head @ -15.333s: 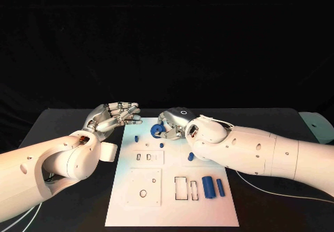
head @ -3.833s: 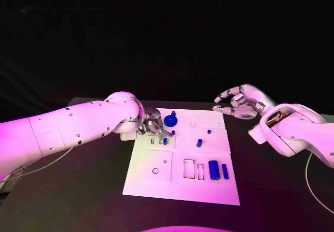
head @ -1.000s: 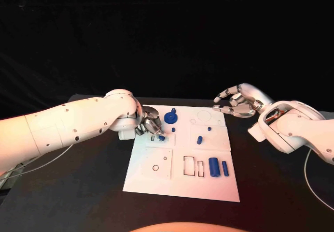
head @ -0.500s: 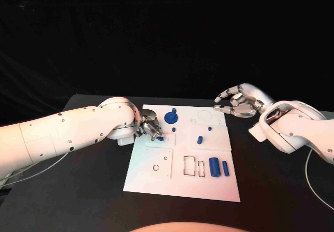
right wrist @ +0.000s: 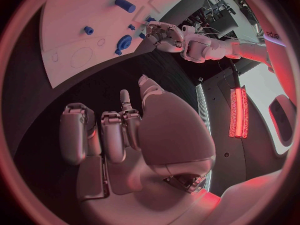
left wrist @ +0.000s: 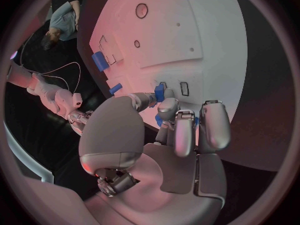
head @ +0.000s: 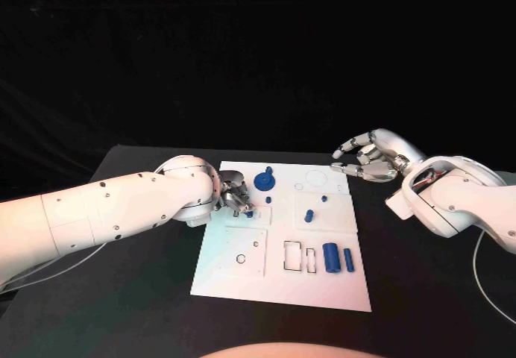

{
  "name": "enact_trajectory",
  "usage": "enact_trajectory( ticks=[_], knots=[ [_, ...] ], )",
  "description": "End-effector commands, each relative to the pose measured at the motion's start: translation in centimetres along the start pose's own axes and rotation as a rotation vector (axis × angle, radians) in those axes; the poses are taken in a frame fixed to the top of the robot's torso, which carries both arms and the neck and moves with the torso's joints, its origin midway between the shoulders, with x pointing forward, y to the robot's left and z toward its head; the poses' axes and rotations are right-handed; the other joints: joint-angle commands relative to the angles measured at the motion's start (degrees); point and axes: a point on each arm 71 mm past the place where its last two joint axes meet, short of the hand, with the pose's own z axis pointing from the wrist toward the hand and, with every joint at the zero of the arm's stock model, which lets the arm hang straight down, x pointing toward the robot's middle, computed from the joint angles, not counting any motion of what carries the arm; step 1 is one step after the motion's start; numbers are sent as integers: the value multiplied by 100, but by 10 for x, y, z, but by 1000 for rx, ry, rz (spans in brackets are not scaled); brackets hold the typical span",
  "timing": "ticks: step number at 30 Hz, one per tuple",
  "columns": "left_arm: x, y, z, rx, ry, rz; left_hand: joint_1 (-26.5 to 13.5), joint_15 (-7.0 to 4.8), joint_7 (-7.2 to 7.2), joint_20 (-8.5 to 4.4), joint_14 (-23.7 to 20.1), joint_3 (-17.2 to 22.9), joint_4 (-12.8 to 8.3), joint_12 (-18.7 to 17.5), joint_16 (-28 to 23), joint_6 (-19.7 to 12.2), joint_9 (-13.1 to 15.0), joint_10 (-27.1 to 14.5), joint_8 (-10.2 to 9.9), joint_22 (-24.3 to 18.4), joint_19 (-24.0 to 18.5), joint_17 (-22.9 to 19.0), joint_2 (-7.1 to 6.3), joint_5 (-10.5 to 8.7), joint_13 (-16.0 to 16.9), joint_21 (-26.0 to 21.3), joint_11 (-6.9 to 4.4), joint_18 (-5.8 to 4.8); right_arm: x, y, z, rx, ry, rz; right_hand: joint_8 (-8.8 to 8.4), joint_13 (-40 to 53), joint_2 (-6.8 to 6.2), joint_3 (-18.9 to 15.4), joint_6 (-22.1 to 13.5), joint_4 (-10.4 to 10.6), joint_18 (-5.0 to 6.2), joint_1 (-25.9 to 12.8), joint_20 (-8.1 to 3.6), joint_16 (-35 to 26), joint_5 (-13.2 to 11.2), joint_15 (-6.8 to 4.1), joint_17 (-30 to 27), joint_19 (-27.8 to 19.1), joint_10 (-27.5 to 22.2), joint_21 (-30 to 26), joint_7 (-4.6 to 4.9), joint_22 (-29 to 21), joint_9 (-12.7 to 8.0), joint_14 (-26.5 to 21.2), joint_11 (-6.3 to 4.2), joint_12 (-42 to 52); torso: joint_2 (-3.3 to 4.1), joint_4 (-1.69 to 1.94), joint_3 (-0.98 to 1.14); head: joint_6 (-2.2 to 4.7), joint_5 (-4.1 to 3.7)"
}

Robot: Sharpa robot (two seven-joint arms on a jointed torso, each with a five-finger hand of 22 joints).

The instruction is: Assemble the parts on the task board

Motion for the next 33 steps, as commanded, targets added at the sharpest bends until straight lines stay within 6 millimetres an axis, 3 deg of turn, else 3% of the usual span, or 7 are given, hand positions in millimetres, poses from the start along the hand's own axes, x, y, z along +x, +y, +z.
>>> enact_trajectory(
  ticks=[1,33],
  knots=[
    [-1,-2,0,9,-29,22,-60,-34,-42,-12,519,1081,-1047,18,23,40,-2,34,31,9,44,1244,17,32,5,27,3,-103,1,1,0,-9,14,-9,37,770,28,28,34,19,55,-26,-14,-21,17,0,756,-20,-19,-28,-8,518,6,440,-14,-20,2,4,2,-10,-9],
    [5,-5,1,5,47,63,-160,-50,-61,-17,531,1241,-1143,68,50,82,62,81,89,45,53,1284,-52,120,51,48,-16,-108,4,0,0,-11,24,-12,39,772,31,27,34,21,55,-34,-14,-20,19,-1,760,-20,-16,-28,-8,518,6,441,-14,-17,-1,10,-1,-48,-2]
  ],
)
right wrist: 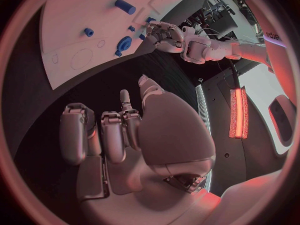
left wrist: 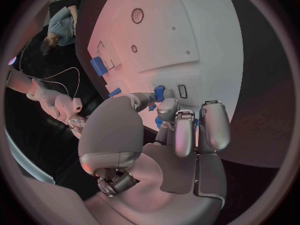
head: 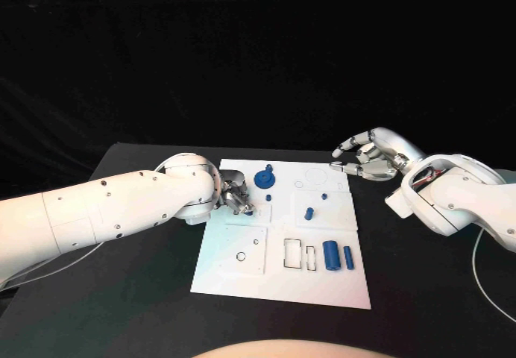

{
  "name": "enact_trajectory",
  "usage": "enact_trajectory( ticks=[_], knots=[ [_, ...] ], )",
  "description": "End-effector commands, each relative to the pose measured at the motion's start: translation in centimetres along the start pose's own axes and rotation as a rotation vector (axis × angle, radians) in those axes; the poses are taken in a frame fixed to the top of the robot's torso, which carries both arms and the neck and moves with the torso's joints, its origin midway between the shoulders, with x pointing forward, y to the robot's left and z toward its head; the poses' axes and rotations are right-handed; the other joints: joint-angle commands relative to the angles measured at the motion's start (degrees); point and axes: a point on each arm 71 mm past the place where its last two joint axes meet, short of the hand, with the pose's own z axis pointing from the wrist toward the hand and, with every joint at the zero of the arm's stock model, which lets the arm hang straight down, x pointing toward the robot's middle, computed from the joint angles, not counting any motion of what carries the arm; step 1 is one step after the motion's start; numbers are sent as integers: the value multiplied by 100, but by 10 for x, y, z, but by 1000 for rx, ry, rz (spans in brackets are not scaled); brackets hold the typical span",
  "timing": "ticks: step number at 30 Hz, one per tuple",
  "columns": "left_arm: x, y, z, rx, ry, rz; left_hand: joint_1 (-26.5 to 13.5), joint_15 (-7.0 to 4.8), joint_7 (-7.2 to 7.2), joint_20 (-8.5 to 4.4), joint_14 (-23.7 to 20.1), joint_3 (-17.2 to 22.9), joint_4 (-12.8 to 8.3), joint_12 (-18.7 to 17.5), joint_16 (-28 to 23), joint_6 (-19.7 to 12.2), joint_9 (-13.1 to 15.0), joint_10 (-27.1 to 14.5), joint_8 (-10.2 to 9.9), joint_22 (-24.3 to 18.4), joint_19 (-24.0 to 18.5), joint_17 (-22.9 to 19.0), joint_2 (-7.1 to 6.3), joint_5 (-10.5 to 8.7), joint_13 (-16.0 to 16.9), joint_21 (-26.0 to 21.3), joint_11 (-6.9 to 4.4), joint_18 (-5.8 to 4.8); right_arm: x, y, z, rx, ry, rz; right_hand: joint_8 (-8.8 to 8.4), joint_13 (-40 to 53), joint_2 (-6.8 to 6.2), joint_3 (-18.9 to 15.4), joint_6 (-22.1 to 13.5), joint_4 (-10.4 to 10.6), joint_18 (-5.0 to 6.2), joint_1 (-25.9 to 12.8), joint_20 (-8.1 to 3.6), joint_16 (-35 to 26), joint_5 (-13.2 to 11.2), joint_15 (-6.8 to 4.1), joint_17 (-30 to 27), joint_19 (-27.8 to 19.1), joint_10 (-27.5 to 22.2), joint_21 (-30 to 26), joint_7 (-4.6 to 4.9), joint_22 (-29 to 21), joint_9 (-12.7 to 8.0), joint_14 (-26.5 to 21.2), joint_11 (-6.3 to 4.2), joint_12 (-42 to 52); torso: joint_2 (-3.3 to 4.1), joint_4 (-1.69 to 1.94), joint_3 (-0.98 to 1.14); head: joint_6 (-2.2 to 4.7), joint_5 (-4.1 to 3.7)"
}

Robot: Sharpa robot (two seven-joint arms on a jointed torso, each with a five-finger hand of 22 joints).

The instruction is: Assemble the parts on the task board

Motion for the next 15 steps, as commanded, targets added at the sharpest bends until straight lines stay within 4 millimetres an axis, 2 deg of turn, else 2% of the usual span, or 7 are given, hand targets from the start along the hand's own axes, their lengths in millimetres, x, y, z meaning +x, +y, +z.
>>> enact_trajectory(
  ticks=[1,15],
  knots=[
    [3,-3,1,8,27,16,-63,-51,-56,3,531,1210,-1175,16,28,64,7,41,19,6,32,1279,0,29,-5,25,-15,-108,2,1,0,-11,16,-9,39,773,31,28,34,22,55,-34,-14,-20,19,-1,761,-20,-16,-28,-8,515,9,441,-14,-17,3,2,2,3,3],
    [2,-4,4,4,33,7,-168,-55,-69,1,531,1225,-1145,22,30,94,32,64,46,20,35,1281,-1,33,-5,31,-22,-110,2,1,0,-10,16,-9,44,773,33,23,36,25,55,-56,-16,-21,20,-2,761,-19,-14,-33,-9,514,9,441,-16,-17,3,-2,8,1,1]
  ],
)
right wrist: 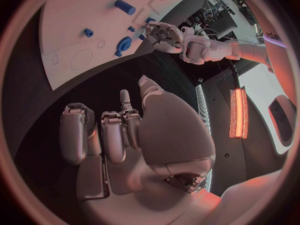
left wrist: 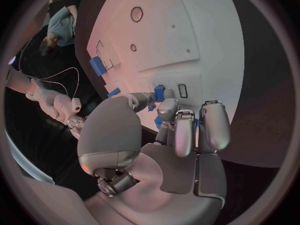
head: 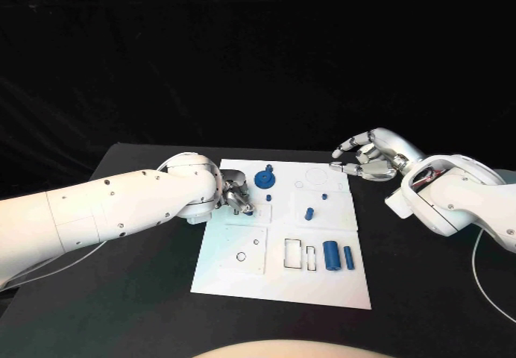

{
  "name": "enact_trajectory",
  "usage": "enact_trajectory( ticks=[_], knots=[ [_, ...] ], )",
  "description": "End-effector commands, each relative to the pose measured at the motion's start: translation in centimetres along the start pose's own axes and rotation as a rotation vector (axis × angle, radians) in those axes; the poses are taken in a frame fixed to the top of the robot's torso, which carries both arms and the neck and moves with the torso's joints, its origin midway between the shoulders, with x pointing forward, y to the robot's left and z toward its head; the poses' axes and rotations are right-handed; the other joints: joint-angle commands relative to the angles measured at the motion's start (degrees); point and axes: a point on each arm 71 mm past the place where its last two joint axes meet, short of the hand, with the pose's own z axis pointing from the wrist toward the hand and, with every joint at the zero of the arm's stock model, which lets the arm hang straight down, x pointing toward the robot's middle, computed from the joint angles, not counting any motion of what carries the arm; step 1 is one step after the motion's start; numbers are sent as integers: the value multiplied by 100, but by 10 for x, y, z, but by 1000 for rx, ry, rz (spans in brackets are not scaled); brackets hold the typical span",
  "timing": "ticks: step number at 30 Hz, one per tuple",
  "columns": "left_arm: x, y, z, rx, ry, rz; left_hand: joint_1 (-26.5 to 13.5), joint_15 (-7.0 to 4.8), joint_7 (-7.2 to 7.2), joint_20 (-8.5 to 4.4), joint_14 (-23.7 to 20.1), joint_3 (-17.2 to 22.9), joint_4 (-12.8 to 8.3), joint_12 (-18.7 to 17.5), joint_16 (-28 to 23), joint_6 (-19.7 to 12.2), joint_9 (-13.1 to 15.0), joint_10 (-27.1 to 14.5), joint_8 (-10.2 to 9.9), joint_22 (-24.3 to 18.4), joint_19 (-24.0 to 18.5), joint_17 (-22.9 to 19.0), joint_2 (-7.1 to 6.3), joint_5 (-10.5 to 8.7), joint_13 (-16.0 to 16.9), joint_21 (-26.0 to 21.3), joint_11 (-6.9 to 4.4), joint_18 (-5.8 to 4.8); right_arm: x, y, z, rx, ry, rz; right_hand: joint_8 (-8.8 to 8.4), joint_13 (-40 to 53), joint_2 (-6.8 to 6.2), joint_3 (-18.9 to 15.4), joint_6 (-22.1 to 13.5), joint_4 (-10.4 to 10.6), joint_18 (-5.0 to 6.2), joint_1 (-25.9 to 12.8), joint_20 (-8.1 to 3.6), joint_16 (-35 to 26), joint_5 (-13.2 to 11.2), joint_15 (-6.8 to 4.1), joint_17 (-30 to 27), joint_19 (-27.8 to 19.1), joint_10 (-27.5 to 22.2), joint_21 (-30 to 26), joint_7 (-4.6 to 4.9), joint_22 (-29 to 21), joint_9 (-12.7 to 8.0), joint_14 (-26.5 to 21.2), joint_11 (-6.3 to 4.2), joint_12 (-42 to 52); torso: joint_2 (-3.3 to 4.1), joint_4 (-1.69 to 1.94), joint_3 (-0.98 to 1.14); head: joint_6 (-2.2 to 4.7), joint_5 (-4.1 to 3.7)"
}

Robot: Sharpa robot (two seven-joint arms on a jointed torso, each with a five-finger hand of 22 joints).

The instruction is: Assemble the parts on the task board

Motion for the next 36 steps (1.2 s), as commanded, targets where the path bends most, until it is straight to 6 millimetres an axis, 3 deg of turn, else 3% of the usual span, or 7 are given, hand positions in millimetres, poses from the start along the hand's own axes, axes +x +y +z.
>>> enact_trajectory(
  ticks=[1,21,36],
  knots=[
    [3,-3,1,9,31,5,-23,-57,-56,1,533,929,-873,29,34,55,22,42,22,8,36,1288,72,11,15,33,4,-111,2,1,0,-9,15,-9,20,773,2,23,36,25,55,-24,-16,-21,20,-1,762,-19,-14,-33,-9,515,5,441,-16,-17,1,0,6,-5,0],
    [7,-9,6,9,87,19,-299,-96,-126,-10,544,831,-784,98,59,154,85,138,97,73,61,1325,101,-42,80,62,-47,-122,3,0,-1,-8,18,-8,20,773,2,23,36,25,55,-24,-16,-21,20,-1,762,-19,-14,-33,-9,515,5,441,-16,-17,-1,2,-1,-51,-29],
    [6,-8,9,1,88,19,-615,-134,-183,-41,549,487,-571,128,70,234,98,176,97,120,83,1342,74,-96,109,77,-91,-130,2,-1,-1,-8,15,-4,26,765,0,16,36,25,58,-53,-18,-27,20,-4,748,-23,-19,-48,-12,506,6,438,-18,-24,-1,0,0,-62,-40]
  ],
)
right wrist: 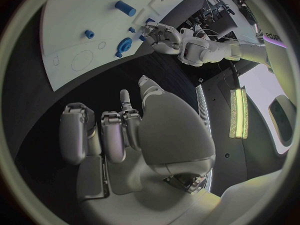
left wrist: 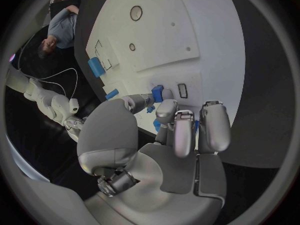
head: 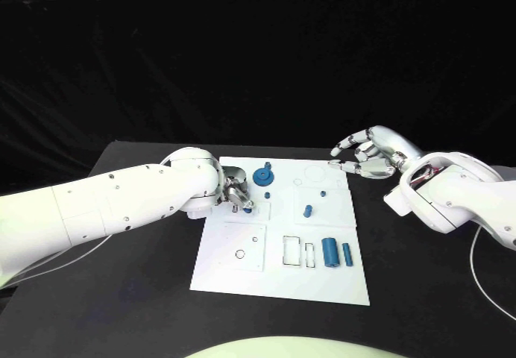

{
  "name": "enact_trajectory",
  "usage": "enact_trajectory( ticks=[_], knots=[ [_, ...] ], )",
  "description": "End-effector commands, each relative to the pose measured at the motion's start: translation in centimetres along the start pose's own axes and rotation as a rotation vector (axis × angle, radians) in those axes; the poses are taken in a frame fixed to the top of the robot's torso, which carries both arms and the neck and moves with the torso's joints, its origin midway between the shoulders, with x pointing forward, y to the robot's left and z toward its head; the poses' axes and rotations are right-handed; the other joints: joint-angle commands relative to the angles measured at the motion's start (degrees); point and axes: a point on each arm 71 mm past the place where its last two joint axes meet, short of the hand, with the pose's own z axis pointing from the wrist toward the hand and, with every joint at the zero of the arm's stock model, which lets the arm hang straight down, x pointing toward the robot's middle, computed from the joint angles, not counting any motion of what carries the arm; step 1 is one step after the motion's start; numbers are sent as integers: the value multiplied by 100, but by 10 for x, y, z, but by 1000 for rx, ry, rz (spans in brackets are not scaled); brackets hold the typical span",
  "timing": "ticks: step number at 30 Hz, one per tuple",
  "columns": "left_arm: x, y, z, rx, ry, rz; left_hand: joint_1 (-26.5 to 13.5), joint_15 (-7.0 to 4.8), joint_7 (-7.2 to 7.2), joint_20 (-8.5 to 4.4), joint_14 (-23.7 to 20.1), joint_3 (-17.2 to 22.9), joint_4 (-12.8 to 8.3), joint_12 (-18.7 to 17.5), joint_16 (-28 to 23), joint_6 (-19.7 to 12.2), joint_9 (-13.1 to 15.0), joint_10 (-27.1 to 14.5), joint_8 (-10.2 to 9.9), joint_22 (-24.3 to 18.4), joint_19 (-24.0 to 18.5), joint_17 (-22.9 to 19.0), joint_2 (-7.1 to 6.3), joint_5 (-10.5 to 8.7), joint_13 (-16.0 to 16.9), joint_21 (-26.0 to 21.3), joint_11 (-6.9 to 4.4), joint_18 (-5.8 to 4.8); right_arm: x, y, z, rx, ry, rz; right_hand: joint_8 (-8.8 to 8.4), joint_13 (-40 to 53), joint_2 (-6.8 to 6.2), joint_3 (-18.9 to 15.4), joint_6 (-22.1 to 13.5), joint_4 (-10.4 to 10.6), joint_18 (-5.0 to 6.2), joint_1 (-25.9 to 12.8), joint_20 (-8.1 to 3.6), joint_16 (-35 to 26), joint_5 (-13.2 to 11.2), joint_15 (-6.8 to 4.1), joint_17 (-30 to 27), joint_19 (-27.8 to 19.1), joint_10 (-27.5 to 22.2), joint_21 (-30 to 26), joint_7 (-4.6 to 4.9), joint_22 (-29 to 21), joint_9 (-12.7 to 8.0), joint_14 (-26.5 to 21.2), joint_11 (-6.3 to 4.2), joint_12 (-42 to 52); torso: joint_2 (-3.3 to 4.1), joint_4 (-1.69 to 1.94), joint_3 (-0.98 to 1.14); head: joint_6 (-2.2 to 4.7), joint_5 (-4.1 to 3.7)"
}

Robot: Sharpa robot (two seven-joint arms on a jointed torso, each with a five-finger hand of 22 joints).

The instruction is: Assemble the parts on the task board

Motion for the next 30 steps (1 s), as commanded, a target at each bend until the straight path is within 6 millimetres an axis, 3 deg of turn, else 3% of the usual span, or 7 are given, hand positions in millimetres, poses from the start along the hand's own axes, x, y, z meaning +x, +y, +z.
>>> enact_trajectory(
  ticks=[1,13,30],
  knots=[
    [9,-4,2,17,53,4,-50,-52,-124,0,548,194,-254,20,28,93,7,41,10,13,42,1343,26,-28,10,32,-4,-40,1,1,0,-11,11,-5,27,762,0,16,36,25,58,-53,-18,-27,20,-4,745,-23,-19,-21,-12,509,9,438,-18,-24,-1,-2,1,0,1],
    [8,0,3,7,52,-1,-441,-66,-141,-15,557,-720,280,76,47,225,-20,67,-41,101,88,1372,-36,-42,70,61,-16,-57,0,0,-1,-10,6,-1,37,754,0,-42,21,40,59,-207,-22,-33,-7,-6,739,-21,-22,-38,-15,503,10,438,-20,-31,1,2,0,-3,-14],
    [5,6,0,-2,25,-16,-525,-73,-149,-23,562,-1313,682,122,58,281,-10,94,-42,118,98,1389,-33,-30,119,59,-23,-58,-1,-1,-1,-8,1,-1,51,749,19,-104,10,44,64,-354,-25,-46,-22,-10,710,-28,-23,-68,-21,487,15,432,-24,-34,0,-1,-4,12,-24]
  ],
)
